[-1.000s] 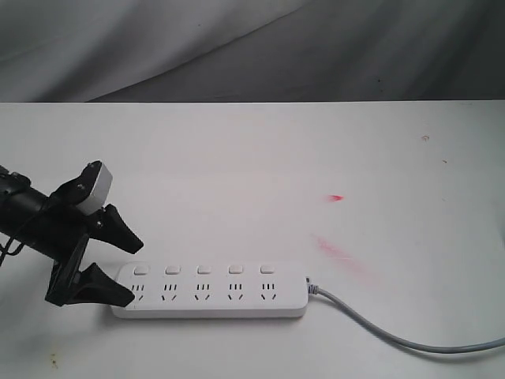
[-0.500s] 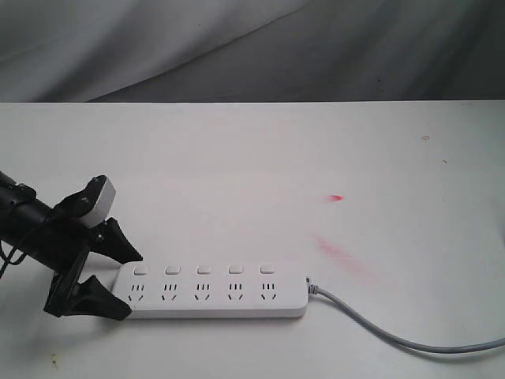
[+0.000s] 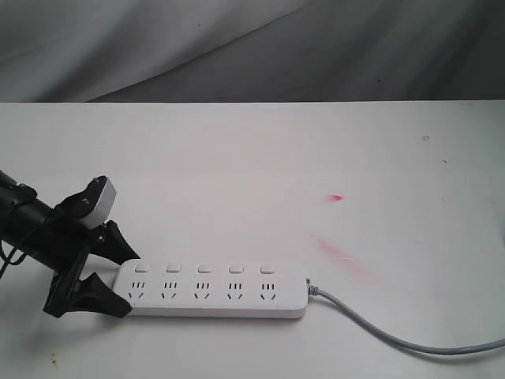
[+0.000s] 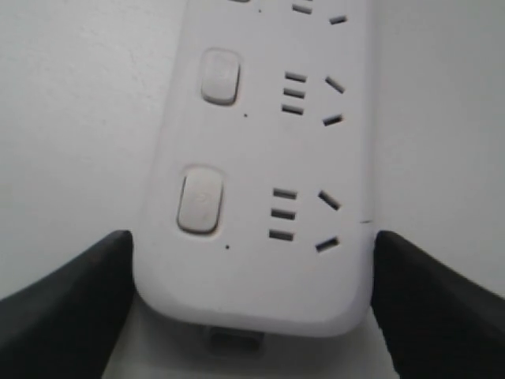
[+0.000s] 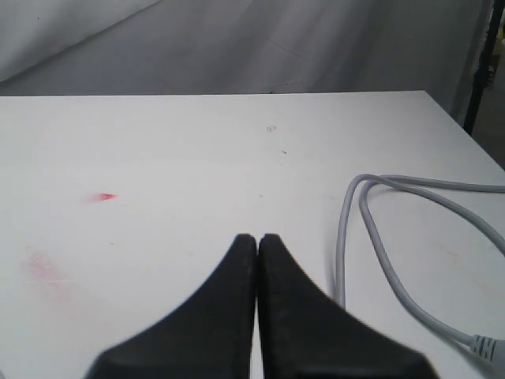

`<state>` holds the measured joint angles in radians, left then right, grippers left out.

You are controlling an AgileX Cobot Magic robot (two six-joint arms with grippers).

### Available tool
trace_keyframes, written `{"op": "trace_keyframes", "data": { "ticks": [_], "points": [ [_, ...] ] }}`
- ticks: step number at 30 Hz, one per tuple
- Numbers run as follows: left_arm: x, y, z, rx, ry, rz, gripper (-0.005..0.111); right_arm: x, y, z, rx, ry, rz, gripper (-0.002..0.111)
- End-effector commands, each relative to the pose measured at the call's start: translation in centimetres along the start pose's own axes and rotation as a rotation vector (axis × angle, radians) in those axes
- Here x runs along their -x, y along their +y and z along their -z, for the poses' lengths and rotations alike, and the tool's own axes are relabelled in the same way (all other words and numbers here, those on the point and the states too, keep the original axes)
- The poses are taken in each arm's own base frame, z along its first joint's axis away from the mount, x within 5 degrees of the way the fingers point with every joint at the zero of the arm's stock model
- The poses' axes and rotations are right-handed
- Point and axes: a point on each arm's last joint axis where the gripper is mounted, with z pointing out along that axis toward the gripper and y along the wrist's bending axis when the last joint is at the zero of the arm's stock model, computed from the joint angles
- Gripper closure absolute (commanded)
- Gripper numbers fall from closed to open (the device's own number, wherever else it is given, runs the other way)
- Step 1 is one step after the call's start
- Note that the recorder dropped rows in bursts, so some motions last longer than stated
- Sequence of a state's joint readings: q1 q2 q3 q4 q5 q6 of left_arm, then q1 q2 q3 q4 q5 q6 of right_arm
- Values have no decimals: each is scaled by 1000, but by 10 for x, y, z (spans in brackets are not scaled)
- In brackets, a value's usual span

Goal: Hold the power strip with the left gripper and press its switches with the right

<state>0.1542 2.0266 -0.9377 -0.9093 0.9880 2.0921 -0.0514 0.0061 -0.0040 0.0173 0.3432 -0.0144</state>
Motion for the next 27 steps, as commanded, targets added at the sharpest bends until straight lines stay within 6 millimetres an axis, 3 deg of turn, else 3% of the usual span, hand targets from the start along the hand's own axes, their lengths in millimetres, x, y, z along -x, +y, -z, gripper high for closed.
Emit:
{"op": "trace_keyframes", "data": {
  "ticks": [1, 23, 27],
  "points": [
    [-5, 0, -2, 1, 58, -33, 51, 0, 0, 0, -8, -9, -7, 108],
    [-6, 0, -2, 4, 71, -40, 51, 0, -1, 0, -10, -9, 3, 108],
    [-10, -2, -2, -18, 111, -72, 51, 16, -1, 2, -17, -188, 26, 108]
  ]
}}
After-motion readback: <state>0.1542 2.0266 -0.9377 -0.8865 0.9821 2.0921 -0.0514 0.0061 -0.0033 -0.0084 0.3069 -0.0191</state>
